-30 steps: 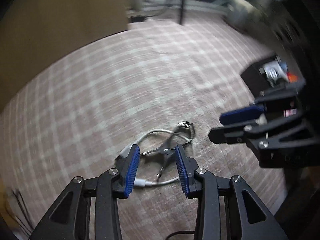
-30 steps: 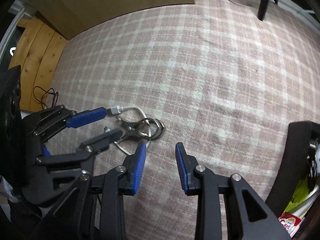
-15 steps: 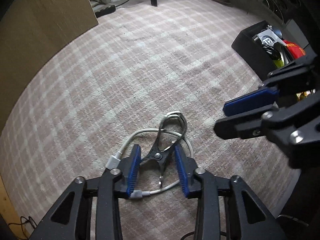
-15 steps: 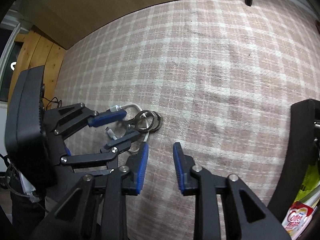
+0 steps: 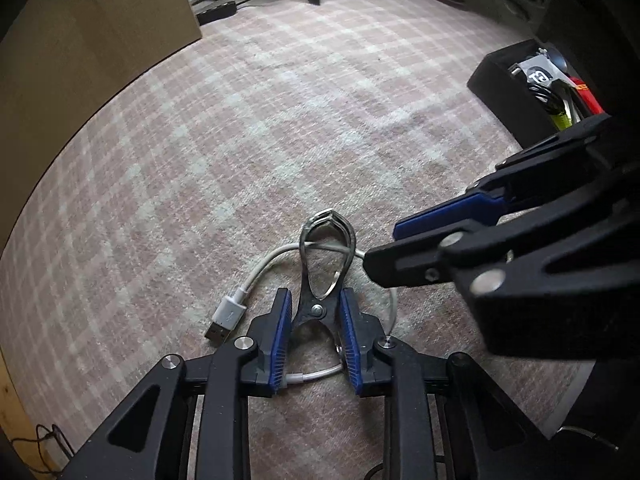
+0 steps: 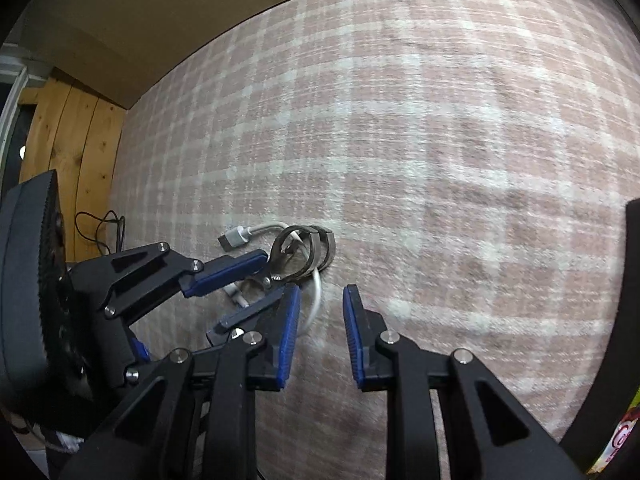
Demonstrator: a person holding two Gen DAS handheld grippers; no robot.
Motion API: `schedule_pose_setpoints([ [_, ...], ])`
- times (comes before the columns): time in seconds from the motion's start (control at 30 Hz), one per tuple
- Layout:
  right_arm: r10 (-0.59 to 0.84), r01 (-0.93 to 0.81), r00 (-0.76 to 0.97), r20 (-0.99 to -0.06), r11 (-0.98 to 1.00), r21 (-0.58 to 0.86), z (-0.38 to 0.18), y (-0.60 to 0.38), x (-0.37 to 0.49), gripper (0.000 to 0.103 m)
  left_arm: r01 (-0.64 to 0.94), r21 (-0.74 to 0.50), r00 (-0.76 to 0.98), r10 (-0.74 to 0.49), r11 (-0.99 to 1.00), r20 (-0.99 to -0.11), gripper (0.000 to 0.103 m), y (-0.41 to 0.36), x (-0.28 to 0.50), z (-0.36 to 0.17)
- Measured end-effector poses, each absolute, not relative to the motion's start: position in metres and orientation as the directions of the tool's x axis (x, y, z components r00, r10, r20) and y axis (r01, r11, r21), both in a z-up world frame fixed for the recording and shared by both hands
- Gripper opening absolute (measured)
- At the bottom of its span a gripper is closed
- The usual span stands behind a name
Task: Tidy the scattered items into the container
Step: 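Grasp the metal clip with the left gripper while the right gripper grasps the white cable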
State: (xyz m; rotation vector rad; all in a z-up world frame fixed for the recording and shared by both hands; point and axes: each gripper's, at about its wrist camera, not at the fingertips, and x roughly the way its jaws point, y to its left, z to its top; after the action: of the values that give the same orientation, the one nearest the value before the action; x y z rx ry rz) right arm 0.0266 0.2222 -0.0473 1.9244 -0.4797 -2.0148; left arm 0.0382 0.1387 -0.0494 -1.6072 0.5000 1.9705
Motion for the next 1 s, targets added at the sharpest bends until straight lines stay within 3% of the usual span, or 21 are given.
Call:
schedule_pose_setpoints([
  [0.13, -0.427, -0.005, -0.035, -0.904, -0.904, 0.427, -0.058, 0.207, 0.021, 0.018, -0.606, -0.059, -0.137, 0.177, -0.793, -0.975, 0.021, 0.135, 0.036, -0.05],
  [0.23, -0.405, 0.01, -0.029, -0.914, -0.914, 0.405, -0.066, 0.196, 0.02, 0.008, -0.603, -0.063, -0.133, 0.178, -0.795, -0.975, 0.021, 0.133, 0.036, -0.049],
  [0.4, -0.387, 0.02, -0.051, -0.92, -0.922, 0.387, -0.068, 0.195, 0.021, 0.007, -0.599, -0.064, -0.131, 0.176, -0.799, -0.976, 0.022, 0.133, 0.035, -0.047],
  [0.47, -0.391, 0.011, -0.052, -0.919, -0.921, 0.39, -0.07, 0.193, 0.02, 0.007, -0.588, -0.06, -0.131, 0.168, -0.807, -0.977, 0.028, 0.138, 0.031, -0.048],
  [0.57, -0.387, 0.008, -0.063, -0.92, -0.922, 0.387, -0.071, 0.196, 0.016, 0.007, -0.583, -0.05, -0.129, 0.154, -0.811, -0.98, 0.02, 0.146, 0.026, -0.053],
  [1.0, -0.371, -0.052, -0.156, -0.915, -0.922, 0.383, -0.059, 0.243, -0.008, 0.005, -0.481, -0.058, -0.185, 0.166, -0.875, -0.969, 0.019, 0.119, 0.009, -0.033],
])
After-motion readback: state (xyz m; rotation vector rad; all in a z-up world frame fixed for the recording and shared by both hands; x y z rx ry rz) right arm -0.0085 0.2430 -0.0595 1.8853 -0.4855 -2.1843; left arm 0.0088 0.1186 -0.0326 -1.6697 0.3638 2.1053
